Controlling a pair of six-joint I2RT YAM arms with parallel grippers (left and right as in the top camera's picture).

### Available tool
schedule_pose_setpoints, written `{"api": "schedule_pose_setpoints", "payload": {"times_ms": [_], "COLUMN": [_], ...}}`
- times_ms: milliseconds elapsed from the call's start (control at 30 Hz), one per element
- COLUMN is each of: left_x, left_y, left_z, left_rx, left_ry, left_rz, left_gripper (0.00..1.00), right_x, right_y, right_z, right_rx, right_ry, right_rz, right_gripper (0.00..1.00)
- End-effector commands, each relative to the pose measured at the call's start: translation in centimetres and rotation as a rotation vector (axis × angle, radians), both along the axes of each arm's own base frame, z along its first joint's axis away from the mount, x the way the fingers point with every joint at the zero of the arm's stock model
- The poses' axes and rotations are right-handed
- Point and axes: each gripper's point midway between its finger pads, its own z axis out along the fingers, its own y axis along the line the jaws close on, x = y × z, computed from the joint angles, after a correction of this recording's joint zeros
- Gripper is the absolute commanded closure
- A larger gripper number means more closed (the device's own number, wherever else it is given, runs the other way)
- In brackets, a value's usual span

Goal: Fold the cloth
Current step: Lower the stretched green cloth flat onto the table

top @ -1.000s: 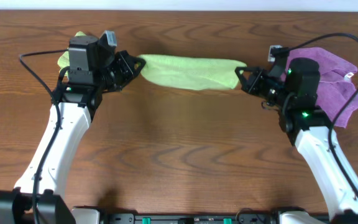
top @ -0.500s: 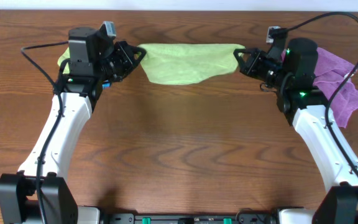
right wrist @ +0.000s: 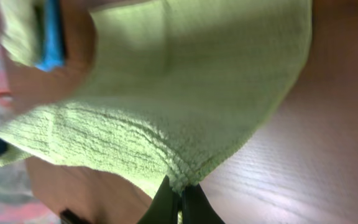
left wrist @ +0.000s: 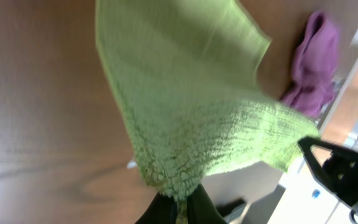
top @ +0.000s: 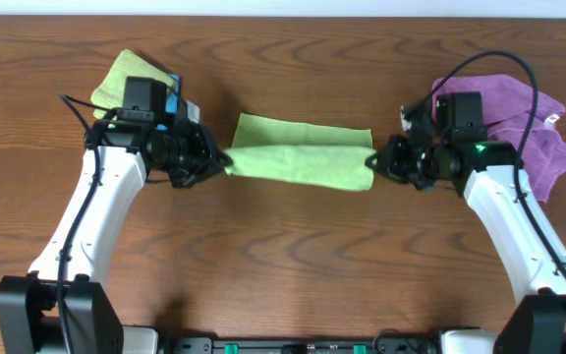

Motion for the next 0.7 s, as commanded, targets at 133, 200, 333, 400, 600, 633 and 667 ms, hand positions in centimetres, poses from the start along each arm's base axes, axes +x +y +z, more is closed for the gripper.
{"api": "schedule_pose_setpoints", "payload": {"times_ms": [133, 200, 333, 400, 600, 633, 667], "left_x": [-3.2, -4.1, -6.1, -7.2, -8.7, -8.7, -8.7], "left_y": [-1.0, -1.5, -2.3, -2.4, -1.7, -1.7, -1.7], "left_z": [-0.6, -1.2, -2.9, -3.8, -5.8, -5.8, -5.8], "left_rx": [0.102, 0.133, 0.161, 0.168, 0.196, 0.196, 0.196], "left_ry": [0.029, 0.043, 0.092, 0.123, 0.180, 0.180, 0.178], "left_rz": [-0.131, -0.163, -0.214, -0.228, -0.224, -0.223, -0.223], "left_gripper": [0.94, 0.94, 0.94, 0.94, 0.94, 0.94, 0.94], "right_x": [-3.2, -4.2, -5.6, -5.9, -7.6, -8.0, -8.4], "right_y": [-1.6, -1.9, -2.2, -2.3, -2.8, -2.8, -2.9], "right_z": [-1.7, -2.2, -3.1, -3.5, -5.2, -5.5, -5.9], "right_rx": [-0.122, -0.140, -0.156, -0.163, -0.191, -0.193, -0.193], "right_ry": [0.073, 0.108, 0.151, 0.161, 0.211, 0.223, 0.237], "right_rz": [0.104, 0.121, 0.143, 0.147, 0.167, 0.167, 0.169], "right_gripper": [0.99, 0.98, 0.99, 0.99, 0.99, 0.98, 0.98]}}
